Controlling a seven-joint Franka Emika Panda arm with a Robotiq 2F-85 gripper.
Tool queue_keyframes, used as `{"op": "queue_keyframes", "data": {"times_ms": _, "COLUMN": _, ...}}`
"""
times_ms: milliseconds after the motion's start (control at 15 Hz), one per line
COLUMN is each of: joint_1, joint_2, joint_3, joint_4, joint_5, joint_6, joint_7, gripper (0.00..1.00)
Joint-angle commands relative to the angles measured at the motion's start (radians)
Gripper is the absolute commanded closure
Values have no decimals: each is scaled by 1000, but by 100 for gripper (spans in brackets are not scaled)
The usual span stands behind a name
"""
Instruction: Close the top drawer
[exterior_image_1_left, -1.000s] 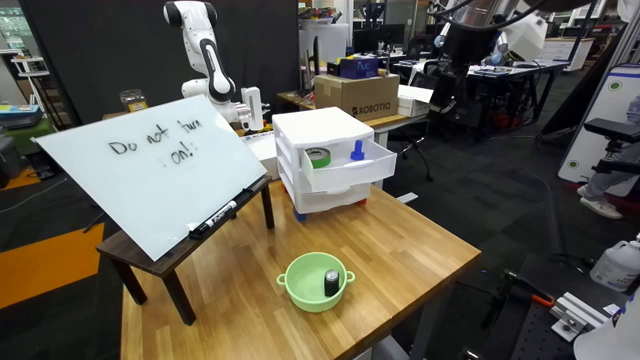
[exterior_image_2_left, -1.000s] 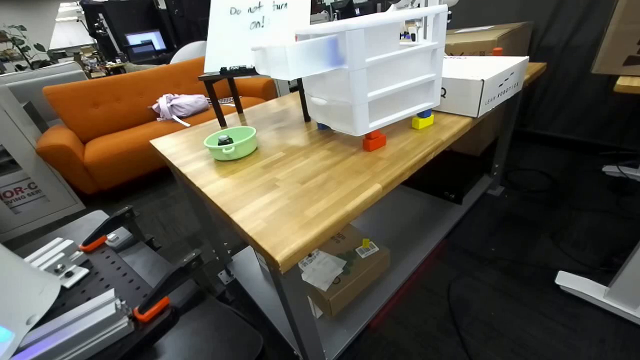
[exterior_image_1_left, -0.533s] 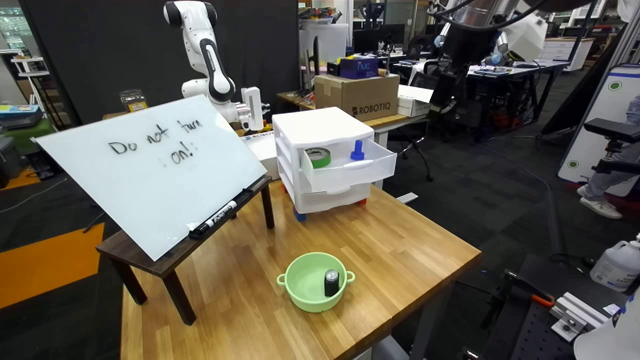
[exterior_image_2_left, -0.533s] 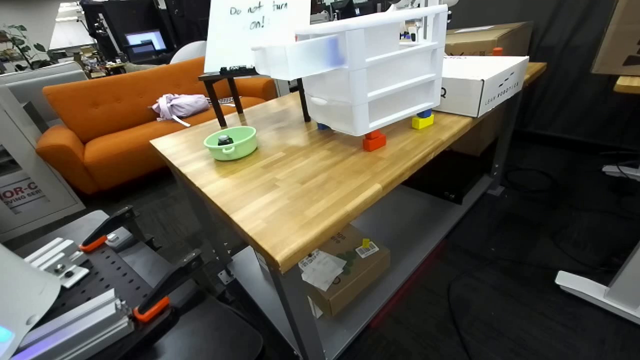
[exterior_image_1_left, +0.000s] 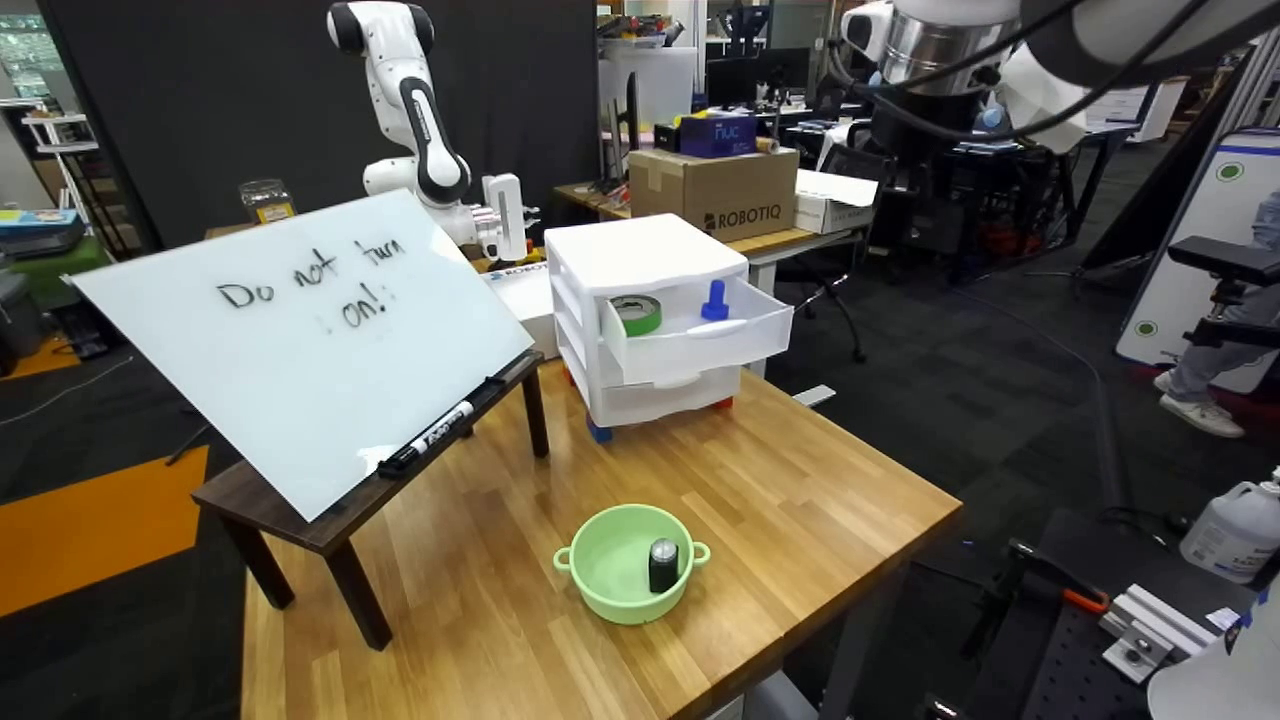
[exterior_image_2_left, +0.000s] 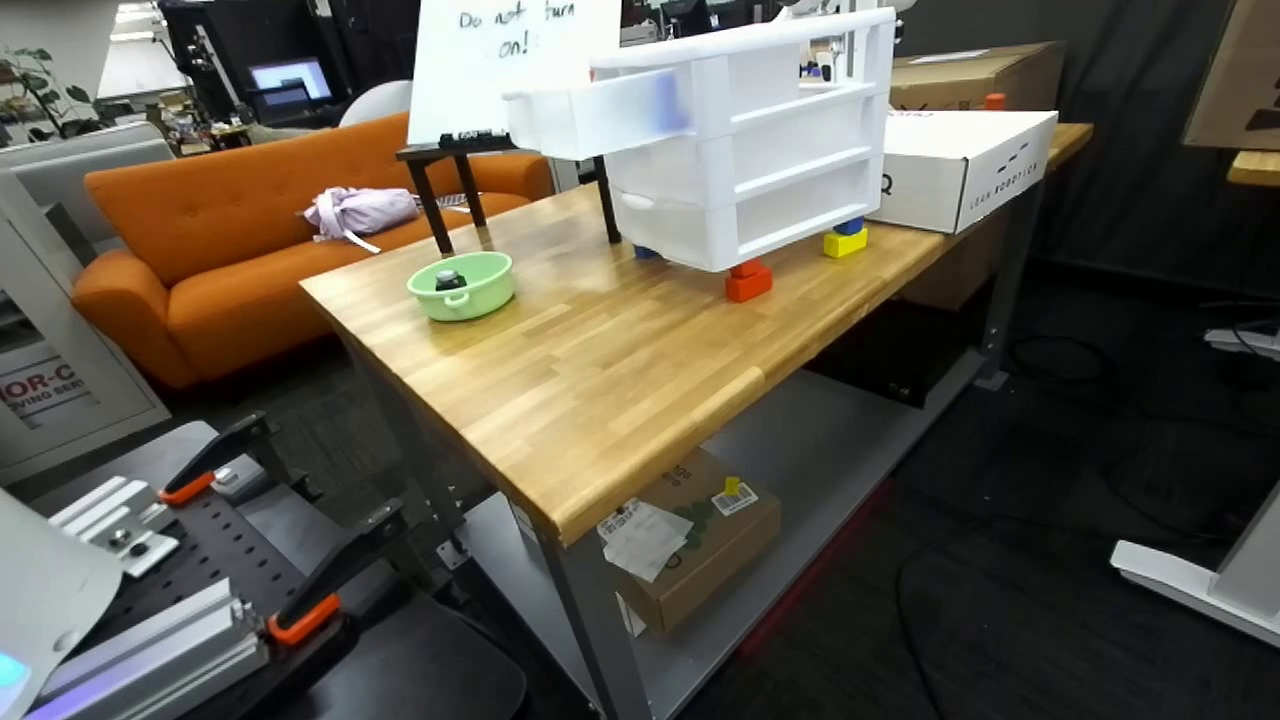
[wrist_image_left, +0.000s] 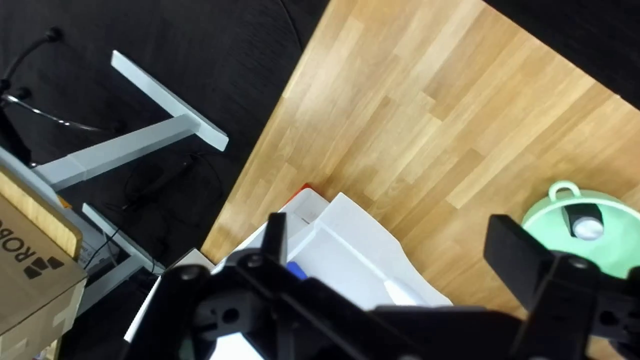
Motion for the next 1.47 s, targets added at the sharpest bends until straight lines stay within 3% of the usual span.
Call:
{"op": "queue_keyframes", "data": {"times_ms": 0, "joint_1": -18, "joint_2": 12, "joint_3": 44, "joint_4": -13, "joint_5": -161, "joint_6": -19, "joint_7": -12, "gripper": 0}}
{"op": "queue_keyframes", "data": {"times_ms": 200, "joint_1": -12, "joint_2": 20, "joint_3": 59, "joint_4": -32, "joint_5": -302, "joint_6": 3, "joint_7": 8, "gripper": 0}}
{"op": "queue_keyframes", "data": {"times_ms": 400, "joint_1": 28, "joint_2": 26, "joint_3": 34, "joint_4": -29, "joint_5": -275, "joint_6": -15, "joint_7": 20, "gripper": 0}}
{"op": "queue_keyframes", "data": {"times_ms": 867, "joint_1": 28, "joint_2": 23, "joint_3": 26, "joint_4": -29, "joint_5": -274, "joint_6": -14, "joint_7": 20, "gripper": 0}}
{"op": "queue_keyframes", "data": {"times_ms": 1400, "joint_1": 133, "joint_2": 178, "joint_3": 63, "joint_4": 63, "joint_5": -283, "joint_6": -80, "joint_7": -194, "gripper": 0}}
